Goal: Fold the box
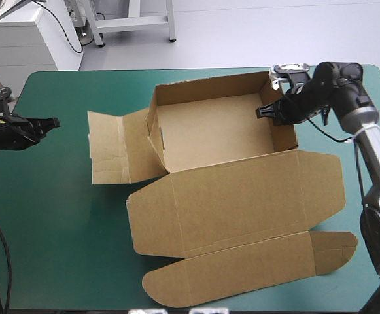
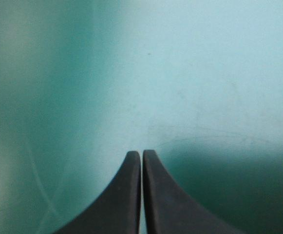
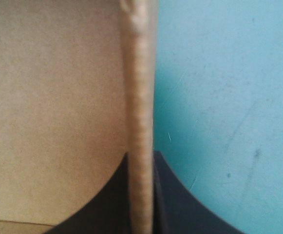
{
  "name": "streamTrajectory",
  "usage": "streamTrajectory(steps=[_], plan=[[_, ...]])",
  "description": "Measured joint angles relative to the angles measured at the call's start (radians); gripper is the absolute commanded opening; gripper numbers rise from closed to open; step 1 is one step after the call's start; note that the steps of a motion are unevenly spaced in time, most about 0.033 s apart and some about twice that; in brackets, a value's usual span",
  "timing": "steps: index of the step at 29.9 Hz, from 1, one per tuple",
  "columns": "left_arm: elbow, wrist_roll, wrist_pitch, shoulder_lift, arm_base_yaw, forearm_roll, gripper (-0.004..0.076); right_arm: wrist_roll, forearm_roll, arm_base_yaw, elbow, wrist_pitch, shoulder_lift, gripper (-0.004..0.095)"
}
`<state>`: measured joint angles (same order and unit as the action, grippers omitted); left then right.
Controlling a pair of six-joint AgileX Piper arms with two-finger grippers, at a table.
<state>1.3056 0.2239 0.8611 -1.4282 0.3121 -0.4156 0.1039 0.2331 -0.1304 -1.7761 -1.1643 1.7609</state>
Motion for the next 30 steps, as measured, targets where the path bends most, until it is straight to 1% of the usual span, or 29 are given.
streamTrajectory(steps=[4, 8, 11, 15, 19, 21, 25, 30], plan=[[0.000, 0.106, 0.028, -0.037, 0.042, -0.243, -0.0006, 0.037, 0.104, 0.076, 0.000, -0.006, -0.071, -0.0016], [0.000, 0.240, 0.103, -0.084, 0.043, -0.470, -0.0006, 0.095, 0.226, 0.148, 0.000, -0.020, -0.120, -0.0015], [0.000, 0.337, 0.157, -0.106, 0.033, -0.643, -0.0006, 0.130, 0.301, 0.166, -0.001, -0.020, -0.144, -0.0015], [0.000, 0.428, 0.207, -0.110, -0.013, -0.849, -0.0007, 0.147, 0.361, 0.167, -0.001, -0.020, -0.155, -0.0015], [0.000, 0.502, 0.293, -0.109, -0.072, -0.949, -0.0008, 0.150, 0.383, 0.167, -0.001, -0.001, -0.155, -0.0015], [0.000, 0.520, 0.316, -0.098, -0.085, -0.967, -0.0008, 0.150, 0.387, 0.167, -0.001, 0.010, -0.155, -0.0015], [0.000, 0.528, 0.328, -0.053, -0.086, -0.985, -0.0008, 0.150, 0.366, 0.155, -0.001, 0.031, -0.155, -0.0015], [0.000, 0.530, 0.349, 0.010, -0.086, -0.990, -0.0008, 0.143, 0.301, 0.078, -0.001, 0.092, -0.148, -0.0015]])
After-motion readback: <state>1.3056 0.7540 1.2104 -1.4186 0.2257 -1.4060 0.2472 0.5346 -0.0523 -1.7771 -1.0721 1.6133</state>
